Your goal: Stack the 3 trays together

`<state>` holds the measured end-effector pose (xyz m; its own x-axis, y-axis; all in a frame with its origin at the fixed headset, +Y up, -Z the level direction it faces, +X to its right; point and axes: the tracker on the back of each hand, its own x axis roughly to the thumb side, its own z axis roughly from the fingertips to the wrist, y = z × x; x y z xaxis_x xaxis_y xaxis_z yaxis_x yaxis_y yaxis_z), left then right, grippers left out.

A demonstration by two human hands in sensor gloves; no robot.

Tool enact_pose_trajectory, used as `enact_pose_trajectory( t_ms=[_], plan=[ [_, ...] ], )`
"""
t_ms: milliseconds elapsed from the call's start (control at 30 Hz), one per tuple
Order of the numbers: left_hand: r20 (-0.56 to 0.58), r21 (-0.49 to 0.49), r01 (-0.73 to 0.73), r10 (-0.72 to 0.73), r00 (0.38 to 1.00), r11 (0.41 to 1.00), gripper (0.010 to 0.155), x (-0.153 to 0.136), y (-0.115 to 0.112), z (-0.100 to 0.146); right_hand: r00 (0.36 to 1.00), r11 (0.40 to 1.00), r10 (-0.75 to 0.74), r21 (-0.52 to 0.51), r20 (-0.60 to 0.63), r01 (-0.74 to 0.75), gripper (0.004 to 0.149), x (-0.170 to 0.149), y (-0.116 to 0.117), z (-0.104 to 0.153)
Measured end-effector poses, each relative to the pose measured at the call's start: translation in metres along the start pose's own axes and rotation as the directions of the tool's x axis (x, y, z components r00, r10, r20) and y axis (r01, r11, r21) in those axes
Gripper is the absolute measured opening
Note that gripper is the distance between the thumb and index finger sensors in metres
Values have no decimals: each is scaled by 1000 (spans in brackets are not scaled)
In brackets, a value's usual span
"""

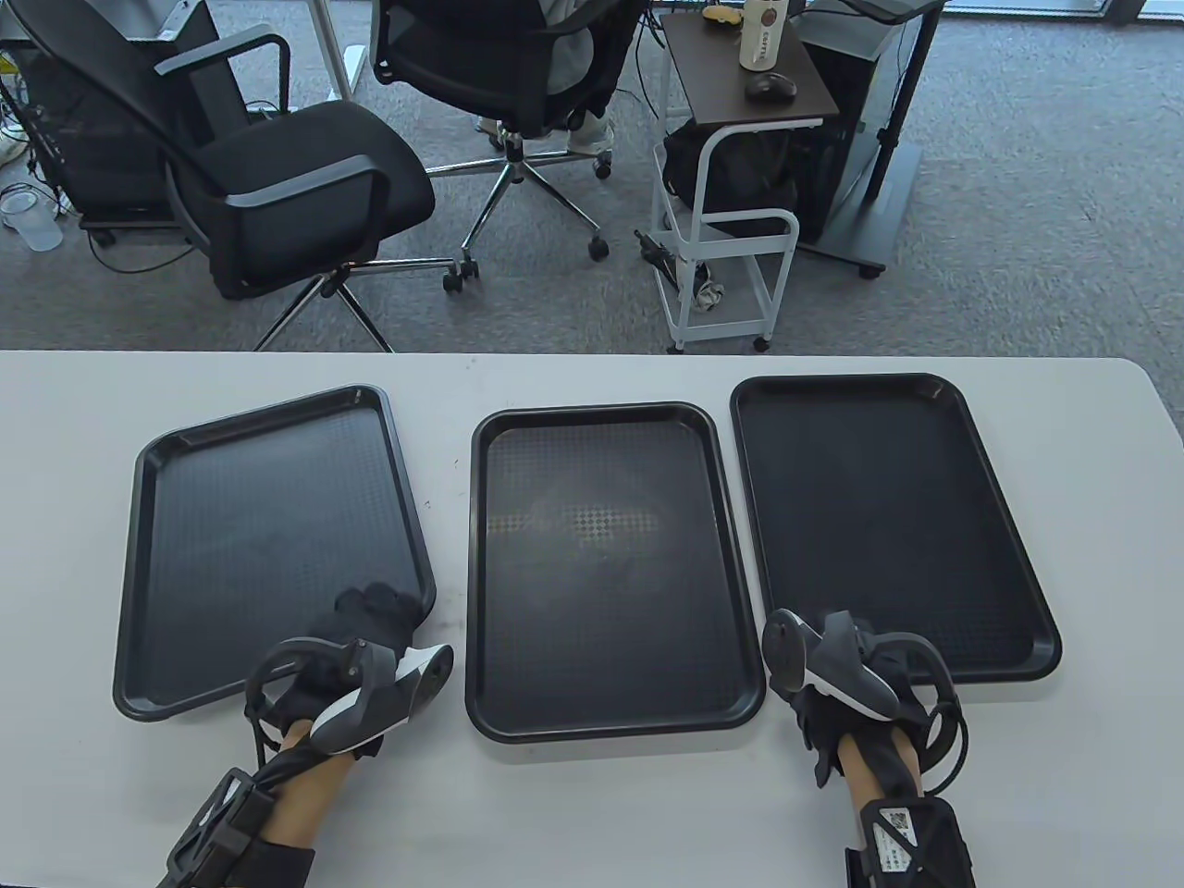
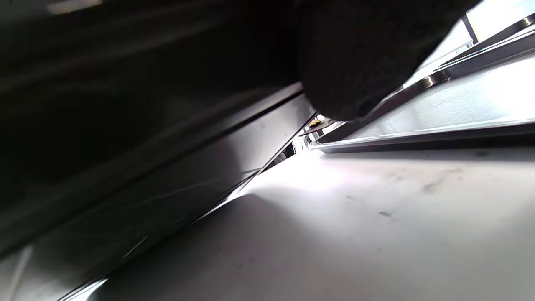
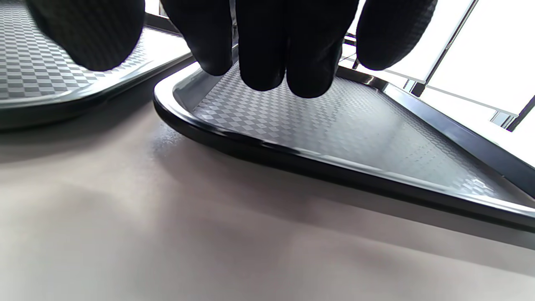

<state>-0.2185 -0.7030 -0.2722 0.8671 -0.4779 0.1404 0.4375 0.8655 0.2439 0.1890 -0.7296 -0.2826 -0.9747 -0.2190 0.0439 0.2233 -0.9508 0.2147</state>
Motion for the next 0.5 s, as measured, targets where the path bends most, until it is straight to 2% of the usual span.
enact_pose_trajectory(
  t_ms=[200, 333, 500],
  plan=[
    [-50, 138, -5, 12, 999, 990, 54, -6, 16, 4, 1000, 1000, -4, -1, -1, 4, 68, -1, -1, 0],
    [-100, 232, -65, 91, 991, 971, 53, -12, 29, 10, 1000, 1000, -11, -5, -2, 11, 68, -2, -1, 0],
    [-78, 322, -77, 108, 991, 944, 52, -8, 45, 17, 1000, 1000, -16, -8, -4, 16, 67, -3, -2, 0]
  ],
)
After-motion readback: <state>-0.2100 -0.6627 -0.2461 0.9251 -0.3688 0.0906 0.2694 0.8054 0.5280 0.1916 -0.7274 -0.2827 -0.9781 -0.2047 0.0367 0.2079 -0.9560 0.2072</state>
